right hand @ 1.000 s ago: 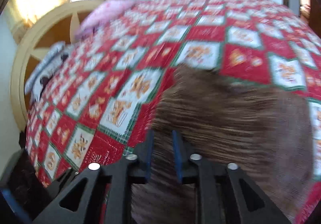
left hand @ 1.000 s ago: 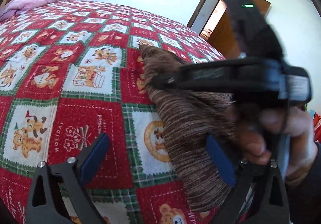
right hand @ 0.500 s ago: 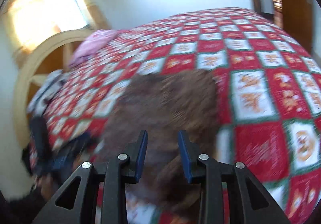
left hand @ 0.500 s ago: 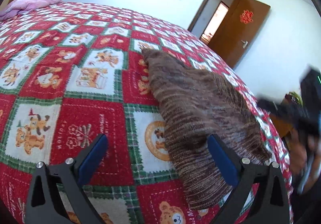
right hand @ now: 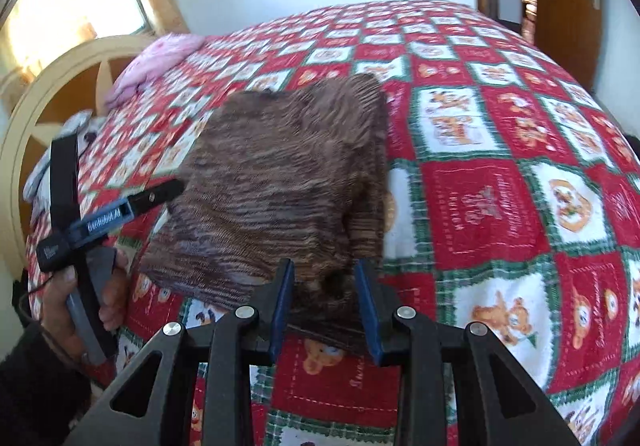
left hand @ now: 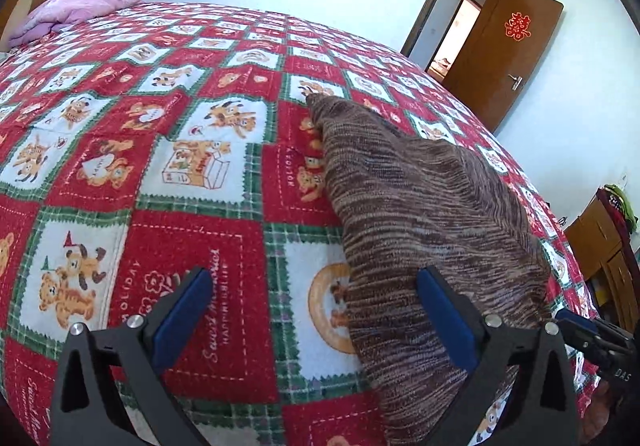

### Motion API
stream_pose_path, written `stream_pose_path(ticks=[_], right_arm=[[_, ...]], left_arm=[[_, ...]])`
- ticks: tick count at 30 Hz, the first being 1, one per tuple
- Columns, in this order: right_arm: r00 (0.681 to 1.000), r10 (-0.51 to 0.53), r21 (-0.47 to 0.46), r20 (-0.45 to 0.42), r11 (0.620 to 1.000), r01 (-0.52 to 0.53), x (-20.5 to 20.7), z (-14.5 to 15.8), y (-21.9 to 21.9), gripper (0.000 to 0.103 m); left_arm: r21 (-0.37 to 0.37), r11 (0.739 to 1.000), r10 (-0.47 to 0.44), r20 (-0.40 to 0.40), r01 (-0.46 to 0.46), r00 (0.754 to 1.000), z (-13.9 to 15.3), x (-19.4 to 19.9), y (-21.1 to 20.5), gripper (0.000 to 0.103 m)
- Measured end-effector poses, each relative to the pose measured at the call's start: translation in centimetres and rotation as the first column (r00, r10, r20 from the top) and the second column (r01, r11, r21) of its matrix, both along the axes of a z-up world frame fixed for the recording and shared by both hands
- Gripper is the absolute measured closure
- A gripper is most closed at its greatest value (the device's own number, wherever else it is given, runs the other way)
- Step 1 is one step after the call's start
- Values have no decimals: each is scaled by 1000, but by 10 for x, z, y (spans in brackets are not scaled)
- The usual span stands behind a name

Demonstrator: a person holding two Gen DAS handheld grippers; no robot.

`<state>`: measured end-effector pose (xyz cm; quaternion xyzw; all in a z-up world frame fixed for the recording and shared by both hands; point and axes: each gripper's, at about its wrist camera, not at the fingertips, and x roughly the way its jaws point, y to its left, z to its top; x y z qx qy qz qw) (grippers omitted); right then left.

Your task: Fold small clothes

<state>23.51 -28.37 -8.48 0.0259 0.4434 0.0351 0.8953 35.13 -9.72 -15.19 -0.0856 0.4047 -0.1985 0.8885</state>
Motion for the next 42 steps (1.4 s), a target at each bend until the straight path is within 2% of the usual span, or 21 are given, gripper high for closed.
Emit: stream_pose_path(ticks=[1,2,6,10,11,12,13,14,16,20,22,24,26,28,30,31,33,36,38,40,42], right_arm=[[1000,7,-38,-11,999,-7,1,-3,5,88],[1000,6,-56,-19,998,-7,0,-4,8,100],[999,-16,-59,-29,998,14,-14,8,-3,100],[993,-56,-106,-104,993,45,-18,-18,-17,100],[995,-43,-121,-88,992,32,-18,-18,-14,99],[997,-40,-135,-70,990,31,-17,-13,-11,99],[997,-44,-134,-61,990,35,-16,-9,-9,93],[998,-53,-136,-29,989,49,-15,1,-7,79],[996,-67,-167,52,983,75,-13,17,-3,70],[993,6,-72,118,997,2,5,38,10,70],[989,66,-55,131,997,-59,19,36,22,70],[994,76,-42,82,997,-72,39,23,27,70],[999,15,-60,30,998,-13,57,3,20,70],[998,-57,-90,7,994,57,64,-15,8,71],[997,-60,-34,43,998,61,62,-16,-2,72],[998,-58,-41,39,997,60,60,-14,-2,72],[998,-49,-46,31,998,50,58,-10,0,72],[1000,-15,-10,27,1000,15,52,-3,-6,70],[997,-14,62,71,998,10,45,7,-20,65],[993,-49,96,103,995,39,48,16,-32,50],[989,-91,161,118,984,71,55,26,-50,50]], left_arm=[[-7,1000,-2,1,2,1000,0,0,1,0],[-17,1000,-3,0,3,1000,-1,1,2,0],[-22,1000,-21,1,21,1000,0,-8,6,0],[80,993,-89,17,87,996,-2,-25,-4,0],[114,988,-107,19,104,994,-3,-28,-7,0],[151,980,-131,22,126,991,-4,-30,-12,0],[188,971,-155,26,147,988,-4,-33,-18,0],[210,966,-158,27,149,987,-5,-33,-20,0],[221,964,-156,24,147,988,-6,-34,-21,0],[199,973,-125,24,118,992,-2,-34,-14,0],[167,983,-88,66,76,994,7,-36,-9,0],[91,994,-67,97,58,993,22,-35,-4,0],[81,996,-47,124,37,991,34,-31,-8,0],[128,991,-46,103,33,994,32,-19,-20,0],[232,972,-44,33,36,998,14,-5,-34,0],[245,968,-58,9,54,998,6,-2,-36,0],[185,981,-59,22,53,998,0,-5,-27,0],[117,991,-67,-14,68,998,-3,-6,-15,0],[98,993,-66,-15,67,998,-2,-10,-10,0],[99,993,-57,-10,58,998,0,-17,-8,0],[91,994,-67,-11,68,998,2,-22,-12,0]])
